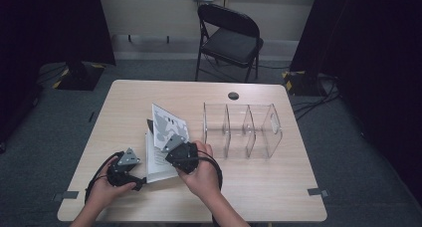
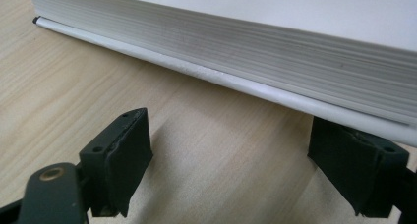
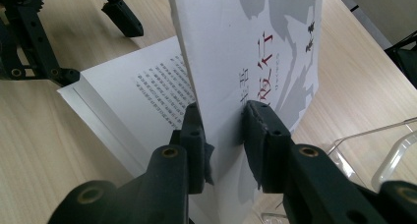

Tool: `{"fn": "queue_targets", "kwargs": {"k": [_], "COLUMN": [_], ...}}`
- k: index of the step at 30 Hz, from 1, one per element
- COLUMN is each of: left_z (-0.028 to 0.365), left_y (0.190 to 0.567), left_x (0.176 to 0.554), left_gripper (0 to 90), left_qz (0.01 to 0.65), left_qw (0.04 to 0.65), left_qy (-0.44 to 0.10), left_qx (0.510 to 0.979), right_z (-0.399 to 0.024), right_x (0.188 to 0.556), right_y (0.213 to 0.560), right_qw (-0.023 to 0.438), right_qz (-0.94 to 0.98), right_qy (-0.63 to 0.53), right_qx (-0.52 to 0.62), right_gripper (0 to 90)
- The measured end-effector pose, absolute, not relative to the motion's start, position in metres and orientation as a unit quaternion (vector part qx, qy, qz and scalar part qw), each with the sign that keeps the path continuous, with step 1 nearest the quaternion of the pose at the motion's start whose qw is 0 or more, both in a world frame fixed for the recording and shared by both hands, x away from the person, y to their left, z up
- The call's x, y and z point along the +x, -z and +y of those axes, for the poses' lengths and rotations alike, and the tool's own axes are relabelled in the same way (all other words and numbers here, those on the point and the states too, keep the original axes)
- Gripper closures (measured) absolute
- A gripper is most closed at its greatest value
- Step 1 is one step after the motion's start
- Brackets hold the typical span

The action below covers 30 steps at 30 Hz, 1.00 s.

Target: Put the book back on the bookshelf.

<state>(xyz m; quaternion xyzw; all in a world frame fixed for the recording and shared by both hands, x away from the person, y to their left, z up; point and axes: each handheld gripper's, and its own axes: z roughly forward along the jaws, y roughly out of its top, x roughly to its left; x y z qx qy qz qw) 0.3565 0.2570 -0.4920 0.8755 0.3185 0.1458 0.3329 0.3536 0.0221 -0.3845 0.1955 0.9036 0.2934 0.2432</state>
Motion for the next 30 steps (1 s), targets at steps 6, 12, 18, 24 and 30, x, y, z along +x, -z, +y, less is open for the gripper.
{"fn": "queue_targets", "kwargs": {"k": [6,12,18,24,30], "left_z": [0.255,0.252,0.245,0.243,0.240], "left_y": [0.492,0.488,0.480,0.474,0.466], "left_x": [0.359,0.357,0.353,0.349,0.345], "left_gripper": [15.7,16.2,21.3,20.3,21.0], "left_qz": [0.318,0.296,0.272,0.270,0.258], "left_qw": [0.336,0.328,0.331,0.335,0.335], "left_qy": [-0.148,-0.172,-0.187,-0.193,-0.209], "left_qx": [0.874,0.880,0.884,0.882,0.882], "right_z": [0.023,0.022,0.021,0.020,0.020], "right_x": [0.353,0.353,0.353,0.351,0.351], "right_y": [0.383,0.383,0.381,0.377,0.372], "right_qw": [0.247,0.243,0.247,0.247,0.249], "right_qz": [0.903,0.903,0.904,0.906,0.906], "right_qy": [-0.292,-0.293,-0.289,-0.285,-0.285], "right_qx": [0.195,0.196,0.194,0.191,0.189], "right_gripper": [70.8,70.9,70.9,70.9,70.8]}}
